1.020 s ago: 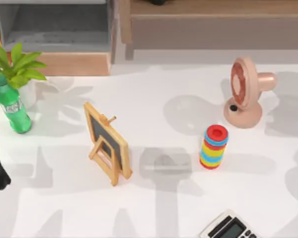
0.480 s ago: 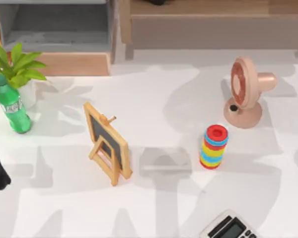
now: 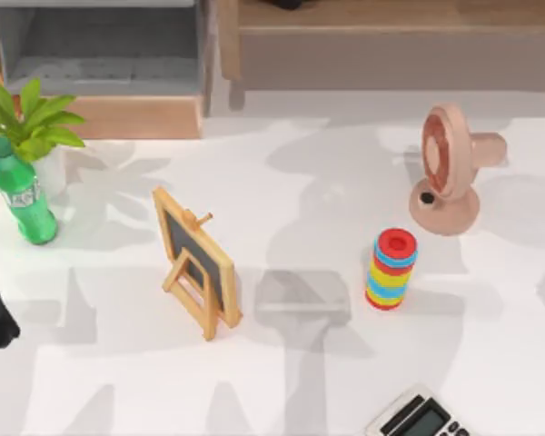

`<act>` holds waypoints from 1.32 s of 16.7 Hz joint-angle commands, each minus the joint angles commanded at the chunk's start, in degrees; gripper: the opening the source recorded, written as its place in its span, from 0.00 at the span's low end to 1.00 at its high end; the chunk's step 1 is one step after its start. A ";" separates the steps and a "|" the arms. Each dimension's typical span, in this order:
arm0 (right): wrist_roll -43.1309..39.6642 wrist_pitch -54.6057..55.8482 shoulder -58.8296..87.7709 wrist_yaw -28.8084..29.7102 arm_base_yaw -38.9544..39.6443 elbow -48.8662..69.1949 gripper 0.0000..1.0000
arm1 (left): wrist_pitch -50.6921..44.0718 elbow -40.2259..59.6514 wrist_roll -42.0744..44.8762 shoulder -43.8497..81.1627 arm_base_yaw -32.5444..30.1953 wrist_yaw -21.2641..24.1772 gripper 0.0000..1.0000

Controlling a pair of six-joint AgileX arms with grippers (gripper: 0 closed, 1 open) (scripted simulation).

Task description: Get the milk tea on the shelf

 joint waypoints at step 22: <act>0.01 4.40 9.67 1.26 1.11 5.26 0.08 | 0.00 0.00 0.00 0.00 0.00 0.00 1.00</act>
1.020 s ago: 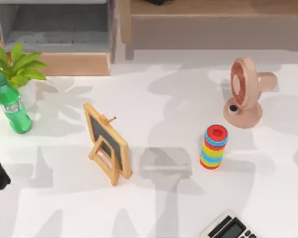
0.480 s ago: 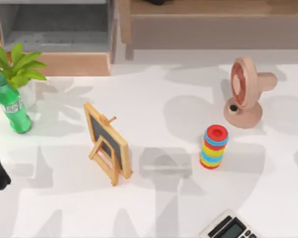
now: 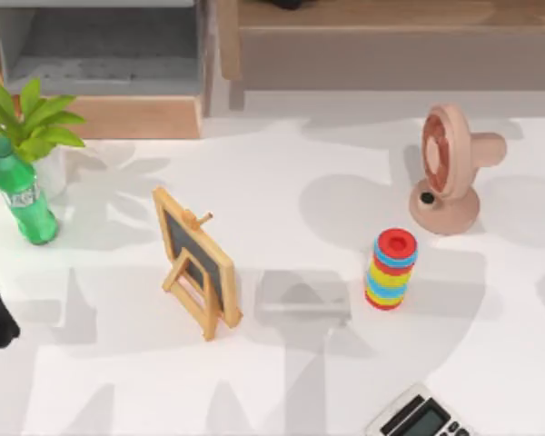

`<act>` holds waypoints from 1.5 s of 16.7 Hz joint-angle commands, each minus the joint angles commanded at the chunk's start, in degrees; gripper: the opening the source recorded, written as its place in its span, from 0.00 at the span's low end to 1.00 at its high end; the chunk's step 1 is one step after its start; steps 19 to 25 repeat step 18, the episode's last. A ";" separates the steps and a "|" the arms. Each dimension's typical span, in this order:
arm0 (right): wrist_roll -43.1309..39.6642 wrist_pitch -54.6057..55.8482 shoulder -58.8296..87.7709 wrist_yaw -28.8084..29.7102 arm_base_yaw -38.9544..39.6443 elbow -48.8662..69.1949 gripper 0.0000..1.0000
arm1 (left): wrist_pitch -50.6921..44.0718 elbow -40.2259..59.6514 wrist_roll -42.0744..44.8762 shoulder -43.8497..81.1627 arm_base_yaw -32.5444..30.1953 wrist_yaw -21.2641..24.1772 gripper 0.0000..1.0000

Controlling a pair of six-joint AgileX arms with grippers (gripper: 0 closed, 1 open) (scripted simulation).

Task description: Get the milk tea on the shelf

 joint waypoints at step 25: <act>0.00 0.00 0.00 0.00 0.00 0.00 1.00 | 0.00 0.00 0.00 0.00 0.00 0.00 1.00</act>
